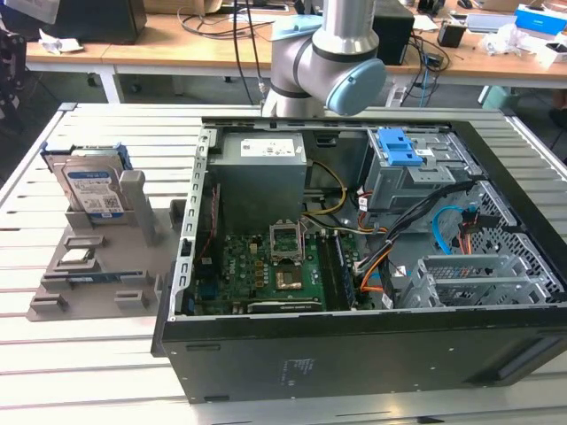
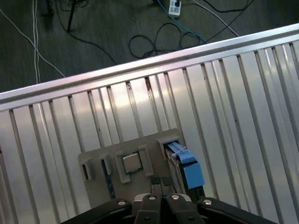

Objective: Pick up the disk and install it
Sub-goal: 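Pick up the disk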

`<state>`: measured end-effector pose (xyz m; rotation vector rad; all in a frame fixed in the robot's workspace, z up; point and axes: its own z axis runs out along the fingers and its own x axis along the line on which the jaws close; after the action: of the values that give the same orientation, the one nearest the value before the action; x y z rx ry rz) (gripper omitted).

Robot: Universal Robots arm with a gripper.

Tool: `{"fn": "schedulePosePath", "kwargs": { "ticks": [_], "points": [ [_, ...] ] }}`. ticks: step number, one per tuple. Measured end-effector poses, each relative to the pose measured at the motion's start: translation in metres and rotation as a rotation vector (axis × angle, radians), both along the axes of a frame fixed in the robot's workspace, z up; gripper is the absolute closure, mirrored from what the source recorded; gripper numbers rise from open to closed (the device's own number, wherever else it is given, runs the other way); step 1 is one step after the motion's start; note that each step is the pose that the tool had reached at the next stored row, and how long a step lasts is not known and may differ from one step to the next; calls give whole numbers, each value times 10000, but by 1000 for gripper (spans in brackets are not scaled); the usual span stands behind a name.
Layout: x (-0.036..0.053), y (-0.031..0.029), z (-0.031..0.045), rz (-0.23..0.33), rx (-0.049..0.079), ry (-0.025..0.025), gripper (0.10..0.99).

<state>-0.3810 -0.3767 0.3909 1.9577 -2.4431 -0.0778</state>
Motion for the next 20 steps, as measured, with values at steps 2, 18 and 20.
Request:
{"fn": "schedulePosePath", "kwargs": {
  "ticks": [2,18,20],
  "points": [
    [0,0,0,421,0,0,980],
    [0,0,0,2113,0,0,918],
    [0,0,0,2113,0,0,792]
  ]
}}
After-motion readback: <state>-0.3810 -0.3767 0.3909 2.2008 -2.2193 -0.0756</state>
